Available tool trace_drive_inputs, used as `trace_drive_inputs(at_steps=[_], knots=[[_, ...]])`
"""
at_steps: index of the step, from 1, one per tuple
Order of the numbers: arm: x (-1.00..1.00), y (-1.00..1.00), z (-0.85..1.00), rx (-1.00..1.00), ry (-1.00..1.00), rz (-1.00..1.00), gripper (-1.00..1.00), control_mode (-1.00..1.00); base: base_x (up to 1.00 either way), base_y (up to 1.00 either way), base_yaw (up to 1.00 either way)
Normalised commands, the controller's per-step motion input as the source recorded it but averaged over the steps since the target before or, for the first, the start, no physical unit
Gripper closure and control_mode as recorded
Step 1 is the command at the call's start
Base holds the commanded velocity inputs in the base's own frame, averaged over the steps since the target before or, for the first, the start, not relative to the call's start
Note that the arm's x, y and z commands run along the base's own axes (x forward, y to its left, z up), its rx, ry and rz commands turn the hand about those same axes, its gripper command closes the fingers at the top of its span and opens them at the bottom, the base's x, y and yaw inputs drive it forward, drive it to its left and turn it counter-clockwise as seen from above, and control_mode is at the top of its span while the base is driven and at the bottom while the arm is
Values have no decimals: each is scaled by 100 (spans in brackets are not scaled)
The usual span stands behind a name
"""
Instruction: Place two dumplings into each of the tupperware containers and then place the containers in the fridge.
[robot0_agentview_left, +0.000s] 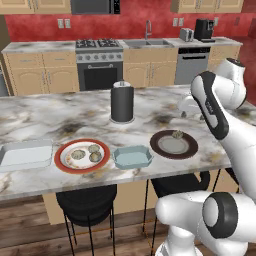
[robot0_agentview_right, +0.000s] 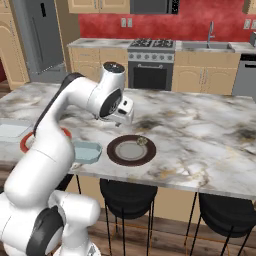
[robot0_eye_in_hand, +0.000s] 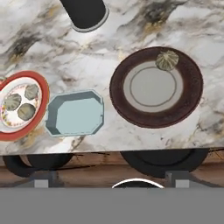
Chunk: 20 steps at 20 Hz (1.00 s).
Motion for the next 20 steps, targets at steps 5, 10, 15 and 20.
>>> trace_drive_inputs(at_steps=[5,10,15,20], knots=[[48,-60,0,2,-6,-18,-100,-100,0,0,0],[78,-8,-8,-1,-1,-25,-100,-100,0,0,0],[76,0,-38,-10,0,-24,-100,-100,0,0,0],[25,-4,-33,-11,15,-18,-100,-100,0,0,0]])
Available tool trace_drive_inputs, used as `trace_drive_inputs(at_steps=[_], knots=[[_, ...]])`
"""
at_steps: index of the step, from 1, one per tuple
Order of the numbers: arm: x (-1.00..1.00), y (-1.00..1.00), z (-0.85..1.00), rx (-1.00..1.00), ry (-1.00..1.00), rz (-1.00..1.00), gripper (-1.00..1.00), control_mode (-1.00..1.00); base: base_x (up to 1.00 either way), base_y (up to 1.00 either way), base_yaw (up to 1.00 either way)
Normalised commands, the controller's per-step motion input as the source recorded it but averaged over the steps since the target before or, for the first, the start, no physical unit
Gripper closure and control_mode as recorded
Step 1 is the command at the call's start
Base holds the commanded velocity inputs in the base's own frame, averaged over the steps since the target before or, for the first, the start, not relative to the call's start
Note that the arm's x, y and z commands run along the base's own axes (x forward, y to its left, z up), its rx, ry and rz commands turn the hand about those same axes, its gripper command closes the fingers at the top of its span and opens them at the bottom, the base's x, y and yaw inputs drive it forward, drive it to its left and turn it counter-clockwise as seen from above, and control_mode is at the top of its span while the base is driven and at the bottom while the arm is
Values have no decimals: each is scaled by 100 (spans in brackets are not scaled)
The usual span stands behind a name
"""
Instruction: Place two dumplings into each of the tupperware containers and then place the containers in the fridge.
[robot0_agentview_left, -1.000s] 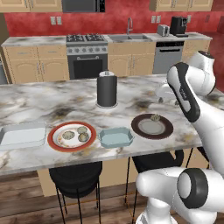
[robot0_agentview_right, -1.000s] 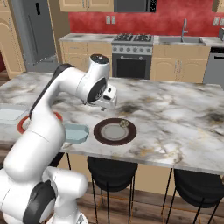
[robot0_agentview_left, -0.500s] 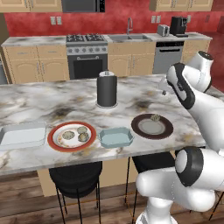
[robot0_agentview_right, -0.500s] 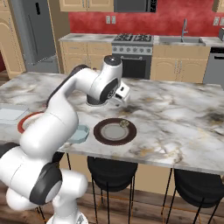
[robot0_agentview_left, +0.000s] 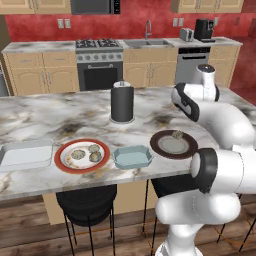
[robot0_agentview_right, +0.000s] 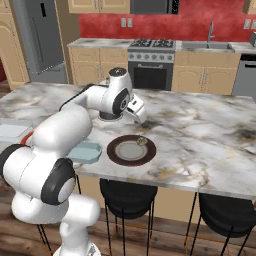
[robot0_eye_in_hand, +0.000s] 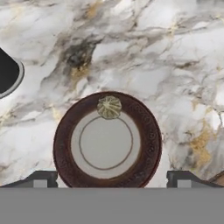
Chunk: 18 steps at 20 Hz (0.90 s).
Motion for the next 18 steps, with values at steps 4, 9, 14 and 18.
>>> trace_drive_inputs(at_steps=[4,9,14,18], knots=[[0,-2,-34,-6,23,-5,-100,-100,0,0,0],[0,-4,-38,-4,16,0,-100,-100,0,0,0],[0,-3,-19,0,19,0,-100,-100,0,0,0],[16,0,-50,0,8,0,-100,-100,0,0,0]])
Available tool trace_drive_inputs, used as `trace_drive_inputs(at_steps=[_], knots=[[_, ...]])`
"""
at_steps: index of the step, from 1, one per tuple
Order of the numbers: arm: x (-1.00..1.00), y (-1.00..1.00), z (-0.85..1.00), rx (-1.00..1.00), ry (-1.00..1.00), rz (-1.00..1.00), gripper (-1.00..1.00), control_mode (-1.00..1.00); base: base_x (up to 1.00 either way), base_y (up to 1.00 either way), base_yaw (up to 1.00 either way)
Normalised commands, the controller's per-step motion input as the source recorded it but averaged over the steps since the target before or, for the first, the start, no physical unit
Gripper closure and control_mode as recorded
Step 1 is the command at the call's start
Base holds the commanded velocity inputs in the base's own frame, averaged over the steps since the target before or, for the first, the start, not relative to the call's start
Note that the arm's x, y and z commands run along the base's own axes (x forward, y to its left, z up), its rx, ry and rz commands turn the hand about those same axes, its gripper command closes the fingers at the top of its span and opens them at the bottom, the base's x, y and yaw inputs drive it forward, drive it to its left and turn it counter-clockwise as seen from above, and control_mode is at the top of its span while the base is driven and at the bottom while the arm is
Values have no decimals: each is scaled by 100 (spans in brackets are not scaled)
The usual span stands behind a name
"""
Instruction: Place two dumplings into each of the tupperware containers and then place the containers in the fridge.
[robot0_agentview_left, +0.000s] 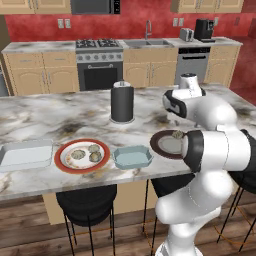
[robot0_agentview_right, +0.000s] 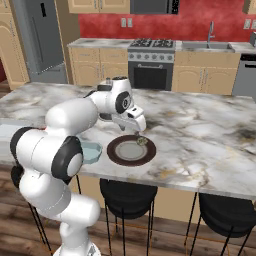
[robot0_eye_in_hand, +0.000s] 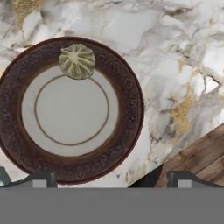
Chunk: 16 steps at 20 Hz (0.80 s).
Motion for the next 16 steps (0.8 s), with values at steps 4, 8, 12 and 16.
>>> trace_drive_inputs(at_steps=[4,8,12,16], knots=[[40,0,-64,0,8,6,-100,-100,0,0,0],[46,0,-53,1,0,2,-100,-100,0,0,0],[46,-4,-13,3,2,0,-100,-100,0,0,0],[49,-17,-2,5,0,0,-100,-100,0,0,0]])
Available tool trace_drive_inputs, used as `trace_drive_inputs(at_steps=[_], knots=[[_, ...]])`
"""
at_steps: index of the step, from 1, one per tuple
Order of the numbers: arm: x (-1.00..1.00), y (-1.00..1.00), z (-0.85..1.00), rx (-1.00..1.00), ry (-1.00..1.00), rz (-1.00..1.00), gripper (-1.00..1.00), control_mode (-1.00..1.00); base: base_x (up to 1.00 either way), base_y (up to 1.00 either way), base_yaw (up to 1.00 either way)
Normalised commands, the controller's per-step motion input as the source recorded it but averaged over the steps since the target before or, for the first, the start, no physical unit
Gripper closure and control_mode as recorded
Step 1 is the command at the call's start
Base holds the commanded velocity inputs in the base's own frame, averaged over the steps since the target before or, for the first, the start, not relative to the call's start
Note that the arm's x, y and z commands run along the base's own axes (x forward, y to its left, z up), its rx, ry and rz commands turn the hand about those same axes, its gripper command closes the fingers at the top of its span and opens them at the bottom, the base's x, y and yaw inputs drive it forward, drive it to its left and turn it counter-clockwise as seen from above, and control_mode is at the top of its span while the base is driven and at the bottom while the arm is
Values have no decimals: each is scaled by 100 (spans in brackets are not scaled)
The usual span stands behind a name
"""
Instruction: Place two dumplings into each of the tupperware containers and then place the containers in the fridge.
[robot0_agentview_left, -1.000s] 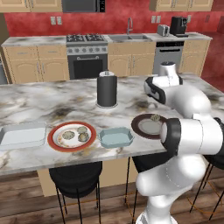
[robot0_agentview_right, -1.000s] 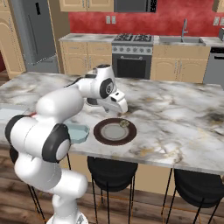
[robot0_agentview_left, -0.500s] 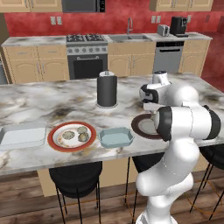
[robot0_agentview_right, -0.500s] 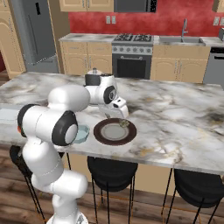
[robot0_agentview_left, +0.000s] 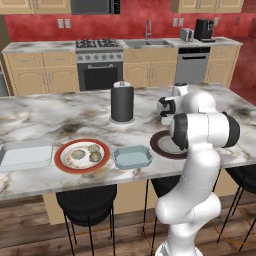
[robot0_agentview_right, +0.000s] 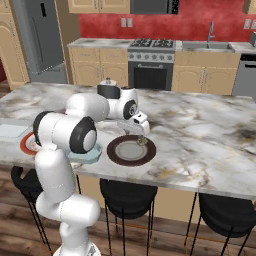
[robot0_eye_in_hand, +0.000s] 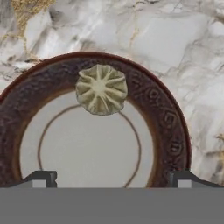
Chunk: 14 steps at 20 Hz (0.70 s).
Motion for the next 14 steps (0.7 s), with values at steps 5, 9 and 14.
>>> trace_drive_inputs(at_steps=[5,9,14], knots=[[51,-19,-12,5,0,0,-100,-100,0,0,0],[48,-10,-34,2,0,0,-100,-100,0,0,0],[39,-1,-40,0,0,0,-100,-100,0,0,0]])
